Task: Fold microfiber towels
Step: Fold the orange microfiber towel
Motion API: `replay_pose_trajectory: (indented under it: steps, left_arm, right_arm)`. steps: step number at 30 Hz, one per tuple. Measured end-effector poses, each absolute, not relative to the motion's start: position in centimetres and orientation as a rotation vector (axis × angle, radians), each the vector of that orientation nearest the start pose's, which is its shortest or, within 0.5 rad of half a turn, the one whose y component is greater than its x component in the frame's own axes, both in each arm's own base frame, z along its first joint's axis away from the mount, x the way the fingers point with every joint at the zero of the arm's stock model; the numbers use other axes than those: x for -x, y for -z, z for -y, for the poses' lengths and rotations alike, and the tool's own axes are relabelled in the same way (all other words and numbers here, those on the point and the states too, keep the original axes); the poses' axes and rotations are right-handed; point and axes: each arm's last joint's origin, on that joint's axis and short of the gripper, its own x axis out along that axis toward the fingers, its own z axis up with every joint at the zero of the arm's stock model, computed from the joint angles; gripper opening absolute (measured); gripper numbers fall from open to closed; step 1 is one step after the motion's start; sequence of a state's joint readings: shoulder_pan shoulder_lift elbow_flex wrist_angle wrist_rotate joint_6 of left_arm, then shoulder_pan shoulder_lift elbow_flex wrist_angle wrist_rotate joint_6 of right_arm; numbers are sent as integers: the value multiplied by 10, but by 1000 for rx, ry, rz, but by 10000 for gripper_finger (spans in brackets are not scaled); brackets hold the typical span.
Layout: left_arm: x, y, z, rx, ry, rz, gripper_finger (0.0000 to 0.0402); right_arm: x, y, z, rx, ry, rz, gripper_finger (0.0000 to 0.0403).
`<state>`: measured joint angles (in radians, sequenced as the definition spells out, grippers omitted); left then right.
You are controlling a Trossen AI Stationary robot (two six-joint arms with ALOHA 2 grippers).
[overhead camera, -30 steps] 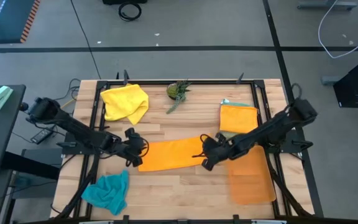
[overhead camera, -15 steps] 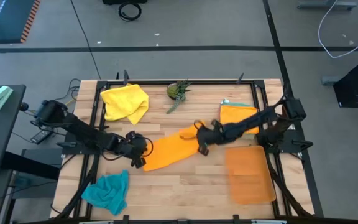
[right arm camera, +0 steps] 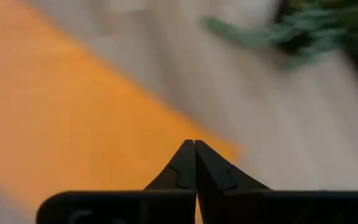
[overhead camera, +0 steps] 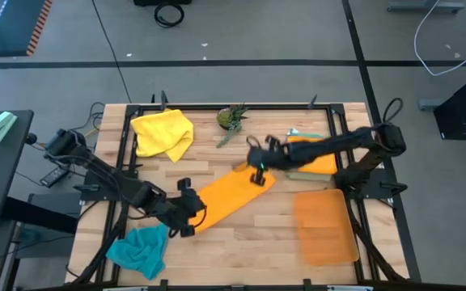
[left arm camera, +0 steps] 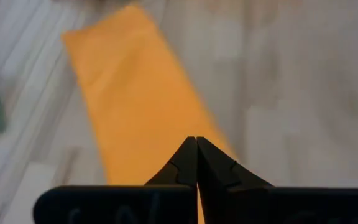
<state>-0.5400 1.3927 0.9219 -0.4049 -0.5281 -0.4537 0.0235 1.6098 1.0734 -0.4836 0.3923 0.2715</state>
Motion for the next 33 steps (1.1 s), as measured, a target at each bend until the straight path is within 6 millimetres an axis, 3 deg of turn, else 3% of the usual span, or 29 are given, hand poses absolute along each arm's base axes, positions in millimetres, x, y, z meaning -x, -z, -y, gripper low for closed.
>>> replay_pose_trajectory:
  steps: [4, 7, 12, 17, 24, 29, 33]
  left_arm:
    - [-245, -204, 113, -26, -206, -824, 5]
    - [-242, -174, 96, 2, -211, -909, 5]
    - [-234, -141, 78, 99, -171, -992, 5]
    - [-227, -124, 77, 207, -160, -1022, 8]
    - [-223, -122, 106, 363, -105, -975, 7]
    - [-226, -128, 136, 426, 48, -852, 9]
    - [-236, -145, 149, 276, 115, -748, 5]
  right_arm:
    - [-313, -192, -42, -117, 412, -927, 3]
    - [-304, -164, -61, -191, 384, -861, 3]
    - [-279, -130, -58, -291, 531, -814, 3]
    - [-269, -118, -43, -321, 594, -846, 3]
    - [-278, -122, -7, -274, 620, -868, 3]
    - [-299, -144, 24, -191, 606, -807, 3]
    - [-324, -177, 16, -143, 491, -738, 3]
